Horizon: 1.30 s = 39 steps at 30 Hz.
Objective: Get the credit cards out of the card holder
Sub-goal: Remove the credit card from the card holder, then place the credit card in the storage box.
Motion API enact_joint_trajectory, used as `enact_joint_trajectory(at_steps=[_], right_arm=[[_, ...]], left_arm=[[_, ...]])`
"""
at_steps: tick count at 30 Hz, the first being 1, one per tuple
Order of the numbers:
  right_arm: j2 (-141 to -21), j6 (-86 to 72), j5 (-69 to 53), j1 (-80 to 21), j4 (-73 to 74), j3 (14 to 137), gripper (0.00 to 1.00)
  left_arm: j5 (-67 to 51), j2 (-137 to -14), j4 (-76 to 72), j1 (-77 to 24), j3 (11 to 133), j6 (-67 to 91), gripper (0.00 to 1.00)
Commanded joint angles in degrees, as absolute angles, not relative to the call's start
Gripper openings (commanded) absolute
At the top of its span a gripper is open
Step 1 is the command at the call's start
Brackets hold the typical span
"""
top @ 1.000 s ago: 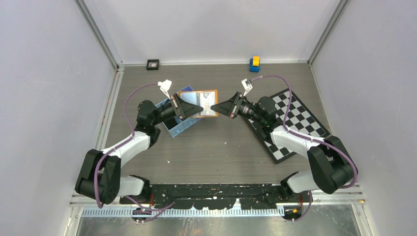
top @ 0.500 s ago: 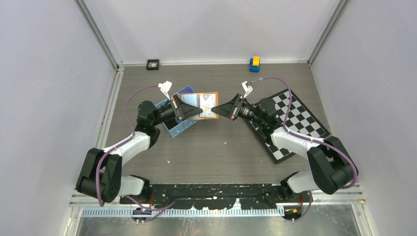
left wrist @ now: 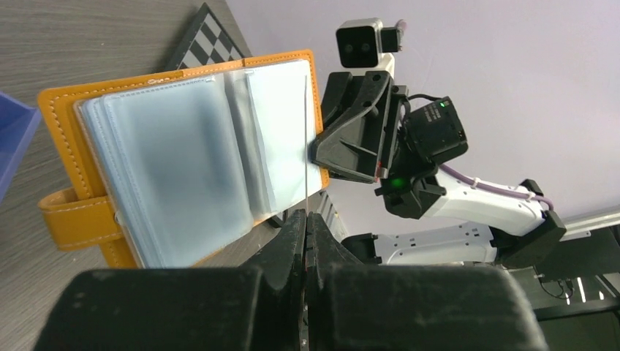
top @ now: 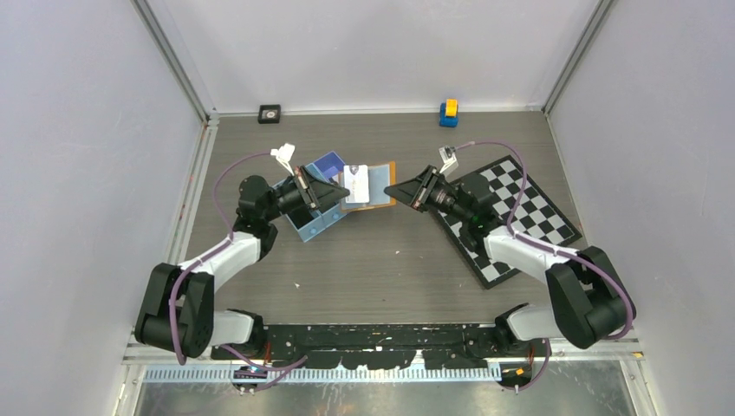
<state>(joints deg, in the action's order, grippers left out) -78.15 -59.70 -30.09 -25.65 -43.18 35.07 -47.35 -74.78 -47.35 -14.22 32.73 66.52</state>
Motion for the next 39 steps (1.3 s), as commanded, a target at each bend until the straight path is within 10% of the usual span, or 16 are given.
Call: enact_joint_trajectory(at_steps=[1,9,29,39], right_arm=[[-73.28,-55.64,-24.53,-25.08,-36.78,36.39,0.19],[-67.38,-51.5,-15.27,-24.52,-25.34,36.22,0.01],[-50.26,-46.17,7.49,-24.43,-12.96,31.92,0.01],[-48.99,-45.4,8.59,-24.42,-12.13,31.81,0.01]], left_arm=[[-45.56,-71.66,-42.32,-14.06,33.4,62.46,0.0],[-39.49,-68.36,-34.77,-13.89,32.99,58.87,0.0],[1.81,-71.54,-12.11,-19.3,37.95,74.2,0.0],[3.98,-85.69,-13.47,-20.12,46.52,77.6,0.0]])
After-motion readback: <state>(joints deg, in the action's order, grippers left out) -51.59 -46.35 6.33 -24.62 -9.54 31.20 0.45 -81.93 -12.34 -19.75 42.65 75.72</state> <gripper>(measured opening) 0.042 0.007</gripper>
